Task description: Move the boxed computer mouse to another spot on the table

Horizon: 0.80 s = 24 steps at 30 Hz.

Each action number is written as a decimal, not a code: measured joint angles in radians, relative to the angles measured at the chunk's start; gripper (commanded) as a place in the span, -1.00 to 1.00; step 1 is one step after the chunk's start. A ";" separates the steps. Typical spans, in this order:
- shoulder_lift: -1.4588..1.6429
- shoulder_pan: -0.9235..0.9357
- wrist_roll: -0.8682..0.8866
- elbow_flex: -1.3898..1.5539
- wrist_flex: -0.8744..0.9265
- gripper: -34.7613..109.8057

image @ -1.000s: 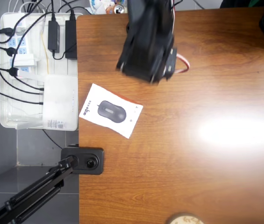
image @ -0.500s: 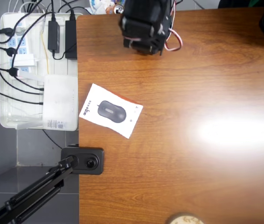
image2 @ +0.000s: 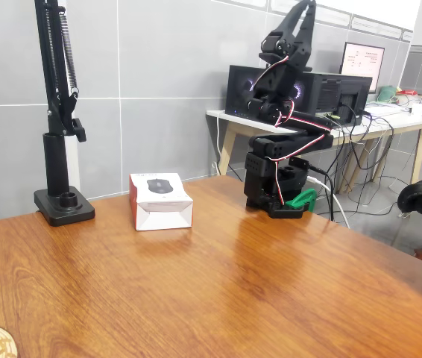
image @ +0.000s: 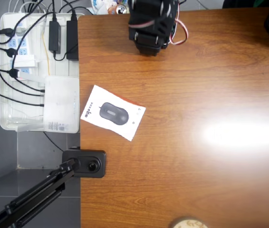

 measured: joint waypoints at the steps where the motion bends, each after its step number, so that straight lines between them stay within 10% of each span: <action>1: 0.005 -0.003 0.000 0.000 0.000 -0.52; 24: 0.005 -0.057 0.173 0.000 0.000 -0.52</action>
